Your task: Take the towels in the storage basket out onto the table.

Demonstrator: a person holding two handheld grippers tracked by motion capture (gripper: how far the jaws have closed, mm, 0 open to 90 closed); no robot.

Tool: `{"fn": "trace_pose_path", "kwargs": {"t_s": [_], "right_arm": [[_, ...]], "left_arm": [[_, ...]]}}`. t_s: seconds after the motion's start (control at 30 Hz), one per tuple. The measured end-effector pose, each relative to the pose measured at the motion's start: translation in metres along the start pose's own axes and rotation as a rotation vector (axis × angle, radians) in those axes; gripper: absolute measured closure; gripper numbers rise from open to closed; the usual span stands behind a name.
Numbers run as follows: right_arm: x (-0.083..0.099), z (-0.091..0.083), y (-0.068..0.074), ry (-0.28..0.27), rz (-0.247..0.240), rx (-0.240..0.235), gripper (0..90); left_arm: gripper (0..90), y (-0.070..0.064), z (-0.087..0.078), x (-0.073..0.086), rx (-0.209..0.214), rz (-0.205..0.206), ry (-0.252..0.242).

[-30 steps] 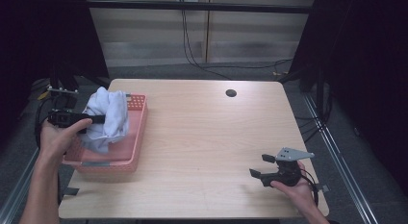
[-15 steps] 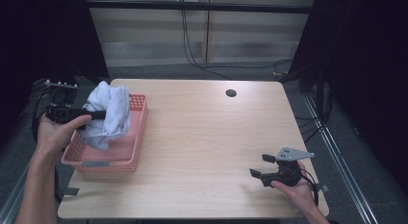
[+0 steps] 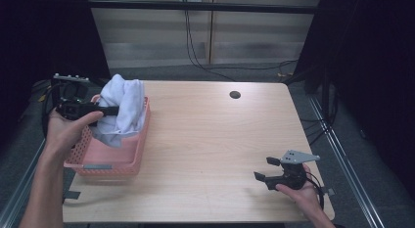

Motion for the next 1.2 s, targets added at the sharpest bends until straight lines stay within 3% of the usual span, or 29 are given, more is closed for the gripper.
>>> {"fn": "trace_pose_path", "kwargs": {"t_s": [0.3, 0.33, 0.4, 0.43, 0.5, 0.53, 0.57, 0.6, 0.63, 0.67, 0.83, 1.0, 1.03, 1.2], "right_arm": [[-0.001, -0.001, -0.001, -0.005, 0.003, 0.000, 21.5], [-0.001, -0.001, -0.001, -0.005, 0.003, 0.000, 21.5], [-0.001, -0.002, -0.001, -0.010, 0.002, 0.002, 22.3], [-0.001, -0.002, -0.001, -0.010, 0.002, 0.002, 22.3], [-0.001, -0.004, -0.001, -0.015, 0.002, -0.002, 23.1], [-0.001, -0.004, -0.001, -0.015, 0.002, -0.002, 23.1], [-0.002, -0.004, -0.002, -0.017, 0.001, -0.002, 23.2], [-0.002, -0.004, -0.002, -0.017, 0.001, -0.002, 23.2], [-0.002, -0.005, -0.002, -0.022, 0.004, -0.002, 23.5], [-0.002, -0.005, -0.002, -0.022, 0.004, -0.002, 23.5], [-0.002, -0.006, -0.003, -0.025, 0.004, 0.003, 23.7], [-0.003, -0.006, -0.006, -0.026, 0.002, 0.010, 24.0], [-0.003, -0.006, -0.006, -0.029, 0.004, 0.009, 23.9], [-0.003, -0.009, -0.008, -0.034, 0.010, 0.016, 23.9]], "left_arm": [[45.2, -0.056, 0.036, -0.011, 0.081, 0.077, 0.017], [44.8, -0.056, 0.036, -0.011, 0.081, 0.077, 0.017], [44.7, -0.070, 0.046, -0.017, 0.106, 0.089, 0.020], [44.7, -0.070, 0.046, -0.017, 0.106, 0.089, 0.020], [44.7, -0.087, 0.057, -0.019, 0.137, 0.110, 0.026], [44.7, -0.087, 0.057, -0.019, 0.137, 0.110, 0.026], [44.7, -0.098, 0.063, -0.018, 0.160, 0.129, 0.029], [44.6, -0.098, 0.063, -0.018, 0.160, 0.129, 0.029], [44.6, -0.110, 0.072, -0.016, 0.179, 0.140, 0.039], [44.6, -0.110, 0.072, -0.016, 0.179, 0.140, 0.039], [44.4, -0.139, 0.100, -0.005, 0.213, 0.173, 0.094], [43.8, -0.167, 0.120, 0.007, 0.254, 0.225, 0.114], [43.7, -0.174, 0.127, 0.014, 0.259, 0.258, 0.118], [43.5, -0.187, 0.146, 0.031, 0.265, 0.274, 0.135]]}}
Point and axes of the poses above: each handheld gripper's, and its own axes: z roughly forward along the jaws, x roughly out of its underside, y roughly to its left, the point moved 10 cm from there along z, roughly forward along the jaws, and after that the axes turned 3 degrees about -x, right-handed, at the moved point
